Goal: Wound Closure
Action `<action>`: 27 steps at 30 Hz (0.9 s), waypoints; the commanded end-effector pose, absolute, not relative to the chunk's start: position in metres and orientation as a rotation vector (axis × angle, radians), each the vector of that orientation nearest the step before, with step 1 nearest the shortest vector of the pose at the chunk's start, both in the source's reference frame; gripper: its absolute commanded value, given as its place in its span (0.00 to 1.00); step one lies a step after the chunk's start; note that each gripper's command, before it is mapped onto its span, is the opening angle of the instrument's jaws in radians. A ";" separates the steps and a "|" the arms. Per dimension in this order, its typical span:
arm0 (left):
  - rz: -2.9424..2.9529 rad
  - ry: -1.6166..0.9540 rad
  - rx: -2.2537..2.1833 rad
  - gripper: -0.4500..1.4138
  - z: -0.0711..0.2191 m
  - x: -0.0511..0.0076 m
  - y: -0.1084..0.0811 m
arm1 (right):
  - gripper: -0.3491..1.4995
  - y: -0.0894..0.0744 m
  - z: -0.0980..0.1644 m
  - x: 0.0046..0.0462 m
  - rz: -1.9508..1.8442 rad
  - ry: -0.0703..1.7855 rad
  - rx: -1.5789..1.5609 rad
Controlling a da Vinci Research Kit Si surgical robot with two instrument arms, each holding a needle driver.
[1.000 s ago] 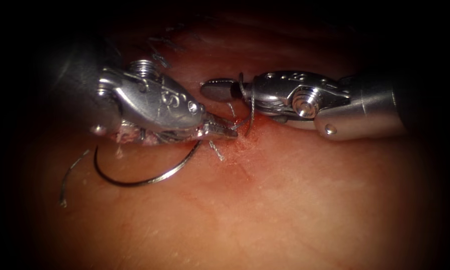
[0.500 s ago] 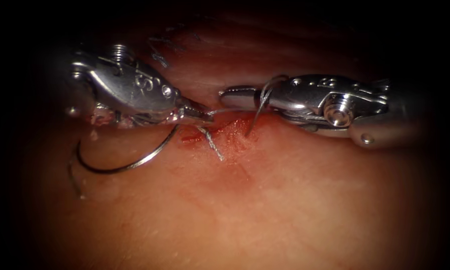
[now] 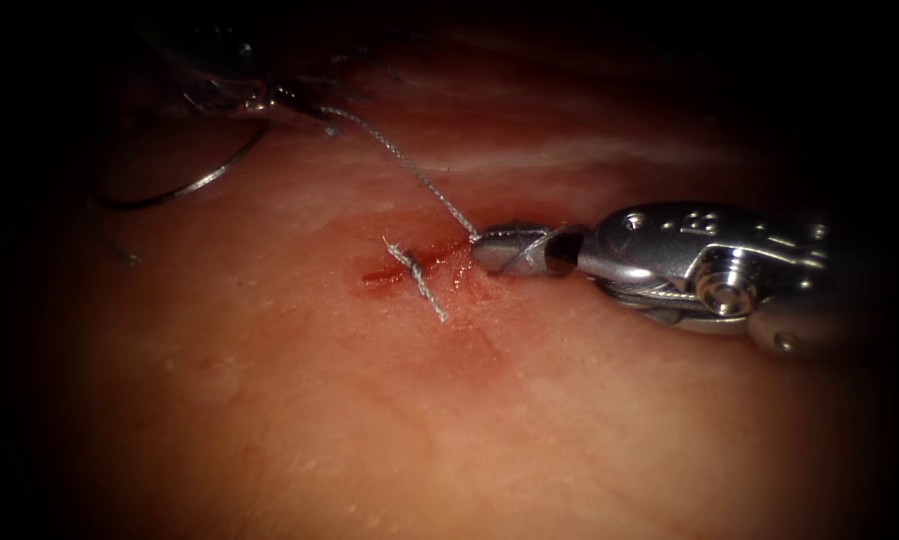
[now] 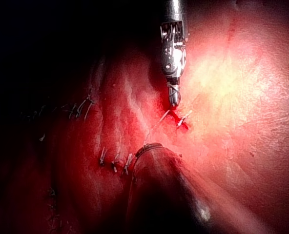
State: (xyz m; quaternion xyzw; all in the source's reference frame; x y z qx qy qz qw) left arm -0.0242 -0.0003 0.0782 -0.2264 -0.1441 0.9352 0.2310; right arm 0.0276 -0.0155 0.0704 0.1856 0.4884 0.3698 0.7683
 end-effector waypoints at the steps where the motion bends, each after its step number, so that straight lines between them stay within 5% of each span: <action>1: 2.577 -0.393 -0.615 0.00 0.079 -0.0246 0.000 | 0.00 -0.016 0.071 0.0284 0.801 1.062 0.405; 27: 2.509 -0.414 -0.567 0.00 0.087 -0.0226 0.010 | 0.00 -0.019 0.071 0.0265 0.756 1.071 0.402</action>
